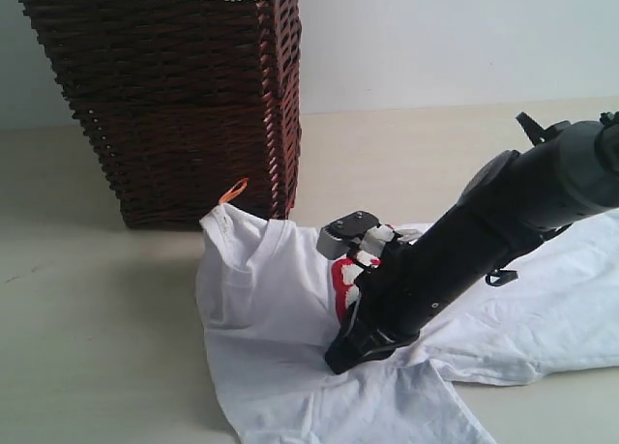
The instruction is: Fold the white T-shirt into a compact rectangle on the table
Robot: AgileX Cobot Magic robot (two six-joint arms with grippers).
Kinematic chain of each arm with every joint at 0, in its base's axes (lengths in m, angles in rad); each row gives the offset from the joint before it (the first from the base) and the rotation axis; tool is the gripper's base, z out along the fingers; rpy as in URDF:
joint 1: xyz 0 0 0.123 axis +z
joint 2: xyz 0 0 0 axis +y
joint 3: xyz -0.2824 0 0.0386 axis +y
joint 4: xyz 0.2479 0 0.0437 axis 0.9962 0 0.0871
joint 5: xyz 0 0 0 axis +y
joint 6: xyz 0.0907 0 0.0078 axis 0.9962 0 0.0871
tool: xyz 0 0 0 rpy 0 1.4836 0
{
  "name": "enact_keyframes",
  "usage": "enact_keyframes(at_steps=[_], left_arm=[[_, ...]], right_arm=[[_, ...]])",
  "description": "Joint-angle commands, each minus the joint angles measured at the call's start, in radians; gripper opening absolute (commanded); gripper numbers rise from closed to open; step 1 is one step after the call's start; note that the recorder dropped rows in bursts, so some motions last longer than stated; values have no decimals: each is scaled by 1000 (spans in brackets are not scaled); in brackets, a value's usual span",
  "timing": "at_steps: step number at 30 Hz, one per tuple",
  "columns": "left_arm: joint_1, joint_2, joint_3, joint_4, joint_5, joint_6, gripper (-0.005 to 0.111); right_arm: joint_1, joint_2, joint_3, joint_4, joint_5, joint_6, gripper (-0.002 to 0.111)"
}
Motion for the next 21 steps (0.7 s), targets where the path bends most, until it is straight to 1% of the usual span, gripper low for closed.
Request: enact_keyframes(at_steps=[1,4,7,9,12,14,18,21], left_arm=[[4,-4,5,0,-6,-2,0],[4,-4,5,0,-6,-2,0],[4,-4,5,0,-6,-2,0],[4,-4,5,0,-6,-2,0],[4,-4,5,0,-6,-2,0],[4,-4,5,0,-6,-2,0],[4,-4,5,0,-6,-2,0],[4,-4,5,0,-6,-2,0]], right_arm=[[3,-44,11,-95,83,41,0],[3,-75,11,-127,122,62,0],[3,-114,11,-114,97,62,0],[3,-154,11,-78,53,50,0],[3,-212,11,5,-80,41,0],[3,-218,11,64,-153,-30,0],[3,-145,-19,105,-247,-62,0],[3,-66,-65,69,-299,17,0]])
